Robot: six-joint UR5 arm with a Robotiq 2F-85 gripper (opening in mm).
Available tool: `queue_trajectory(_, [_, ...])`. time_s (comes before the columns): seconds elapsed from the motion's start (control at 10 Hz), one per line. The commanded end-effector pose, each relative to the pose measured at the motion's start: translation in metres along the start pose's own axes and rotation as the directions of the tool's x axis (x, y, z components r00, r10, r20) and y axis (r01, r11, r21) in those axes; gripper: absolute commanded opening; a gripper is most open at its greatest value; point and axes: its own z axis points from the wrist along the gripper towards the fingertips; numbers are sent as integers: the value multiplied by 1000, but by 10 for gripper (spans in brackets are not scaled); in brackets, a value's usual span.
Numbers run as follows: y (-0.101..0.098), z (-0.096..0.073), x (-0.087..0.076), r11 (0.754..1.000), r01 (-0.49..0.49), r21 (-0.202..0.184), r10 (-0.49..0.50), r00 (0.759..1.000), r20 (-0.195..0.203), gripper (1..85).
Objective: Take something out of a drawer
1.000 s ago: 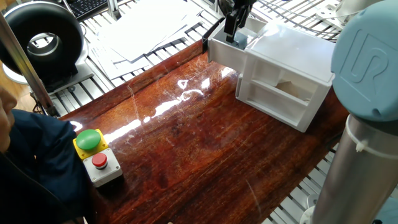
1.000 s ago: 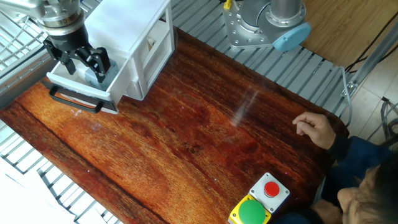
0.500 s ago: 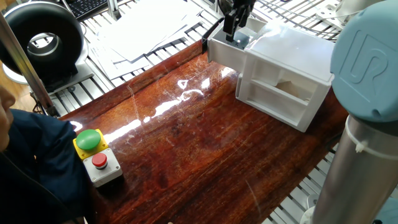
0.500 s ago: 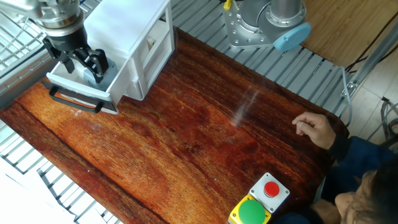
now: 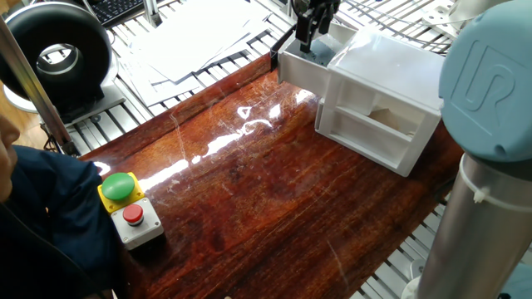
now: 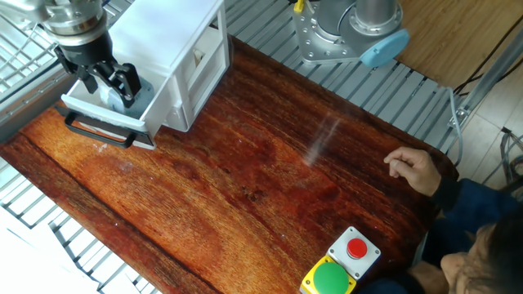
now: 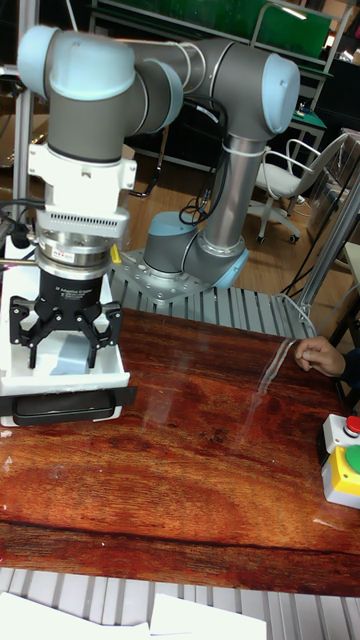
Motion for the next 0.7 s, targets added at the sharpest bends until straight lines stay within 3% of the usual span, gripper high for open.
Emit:
queue_trajectory(0.0, [5, -12, -2, 1000, 4, -11, -4, 1000, -7, 10])
queue_trajectory(0.6, [5, -16, -3, 1000, 24, -5, -24, 1000, -11, 10])
